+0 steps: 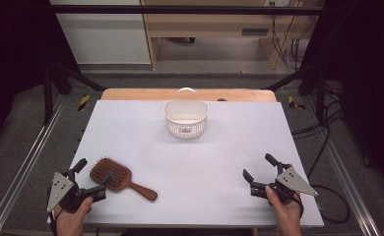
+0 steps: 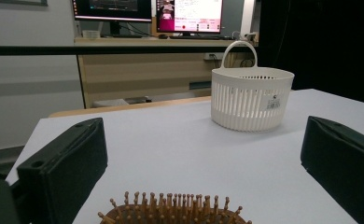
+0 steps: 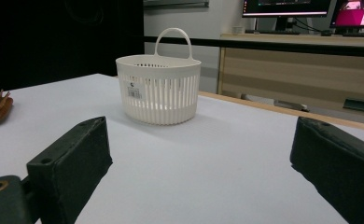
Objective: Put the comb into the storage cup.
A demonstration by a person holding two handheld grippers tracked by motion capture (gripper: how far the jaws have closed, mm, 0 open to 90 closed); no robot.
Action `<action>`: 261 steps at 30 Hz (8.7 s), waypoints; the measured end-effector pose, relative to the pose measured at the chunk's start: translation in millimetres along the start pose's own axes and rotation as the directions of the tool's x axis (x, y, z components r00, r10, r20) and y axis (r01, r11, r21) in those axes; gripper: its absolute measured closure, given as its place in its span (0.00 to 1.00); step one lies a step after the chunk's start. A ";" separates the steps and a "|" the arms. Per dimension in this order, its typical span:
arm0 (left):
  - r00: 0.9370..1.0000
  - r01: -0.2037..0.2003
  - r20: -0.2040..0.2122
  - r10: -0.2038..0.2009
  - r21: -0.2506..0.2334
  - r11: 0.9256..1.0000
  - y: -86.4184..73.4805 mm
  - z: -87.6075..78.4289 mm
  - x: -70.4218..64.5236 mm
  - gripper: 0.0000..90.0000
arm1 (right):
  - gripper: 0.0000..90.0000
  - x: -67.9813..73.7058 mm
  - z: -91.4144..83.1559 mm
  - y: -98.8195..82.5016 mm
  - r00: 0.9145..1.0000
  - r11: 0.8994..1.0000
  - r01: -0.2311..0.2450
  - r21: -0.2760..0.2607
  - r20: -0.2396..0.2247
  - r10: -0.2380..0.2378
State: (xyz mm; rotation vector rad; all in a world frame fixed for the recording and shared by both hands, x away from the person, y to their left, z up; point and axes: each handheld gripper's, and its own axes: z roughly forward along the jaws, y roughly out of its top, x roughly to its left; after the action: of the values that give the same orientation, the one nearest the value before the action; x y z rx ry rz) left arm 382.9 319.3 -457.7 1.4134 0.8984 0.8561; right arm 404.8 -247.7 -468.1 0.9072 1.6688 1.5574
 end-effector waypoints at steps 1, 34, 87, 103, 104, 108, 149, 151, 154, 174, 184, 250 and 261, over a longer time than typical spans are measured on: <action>1.000 0.007 -0.005 -0.007 0.002 1.000 -0.3 0.3 -0.3 0.01 | 0.06 0.2 -0.2 -0.2 1.000 1.000 0.001 0.002 0.003 -0.001; 0.986 0.076 -0.155 -0.062 0.086 0.993 4.5 23.7 63.4 0.14 | 0.06 -4.0 -1.8 -3.5 0.998 1.000 -0.014 0.010 0.056 0.013; 0.980 0.025 -0.178 0.084 0.536 0.844 -12.5 26.7 68.3 1.00 | 0.06 -0.9 -1.9 -3.1 0.999 1.000 -0.005 0.018 0.039 0.004; 0.983 -0.004 -0.144 0.117 0.614 0.789 -17.6 36.2 65.3 1.00 | 0.06 -1.3 -1.6 -3.4 0.999 1.000 -0.011 0.019 0.034 0.010; 0.983 -0.001 -0.144 0.113 0.613 0.790 -17.6 35.7 64.7 1.00 | 0.06 -1.4 -1.6 -3.5 0.999 1.000 -0.012 0.019 0.034 0.011; 0.986 -0.010 -0.127 0.112 0.618 0.786 -16.9 35.5 60.9 1.00 | 0.06 -1.7 -1.5 -3.7 0.999 1.000 -0.015 0.019 0.035 0.015; 0.989 -0.146 0.108 0.099 0.645 0.750 -16.6 61.8 -34.0 1.00 | 0.06 -0.2 -3.8 0.1 0.999 1.000 -0.010 0.020 0.044 0.009; 0.988 -0.153 0.115 0.102 0.646 0.748 -16.5 62.5 -37.4 1.00 | 0.06 -0.1 -3.6 0.0 0.999 1.000 -0.007 0.025 0.045 0.006; 0.986 -0.166 0.133 0.104 0.644 0.747 -16.3 65.5 -46.4 1.00 | 0.06 0.3 -3.1 0.3 0.999 0.999 -0.008 0.032 0.046 0.006; 0.973 -0.214 0.205 0.106 0.629 0.748 -16.9 76.4 -80.8 1.00 | 0.06 -0.4 -2.5 0.0 0.998 0.999 -0.016 0.047 0.058 0.014; 0.966 -0.235 0.231 0.112 0.617 0.751 -17.6 79.6 -94.0 1.00 | 0.06 -0.4 -1.1 -0.4 0.997 0.997 -0.037 0.064 0.071 0.032; 0.942 -0.282 0.317 0.108 0.578 0.766 -18.9 100.5 -133.5 1.00 | 0.08 -2.1 -3.1 1.8 0.993 0.994 -0.071 0.077 0.097 0.064; 0.944 -0.285 0.304 0.129 0.552 0.784 -19.0 98.5 -132.5 1.00 | 0.09 1.2 -3.5 7.4 0.994 0.993 -0.092 0.078 0.069 0.087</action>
State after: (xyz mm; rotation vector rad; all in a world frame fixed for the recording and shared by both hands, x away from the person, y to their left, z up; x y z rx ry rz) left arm 413.8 157.4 -479.0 2.1526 0.8554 0.5469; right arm 401.6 -248.3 -460.5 1.0772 1.6753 1.5107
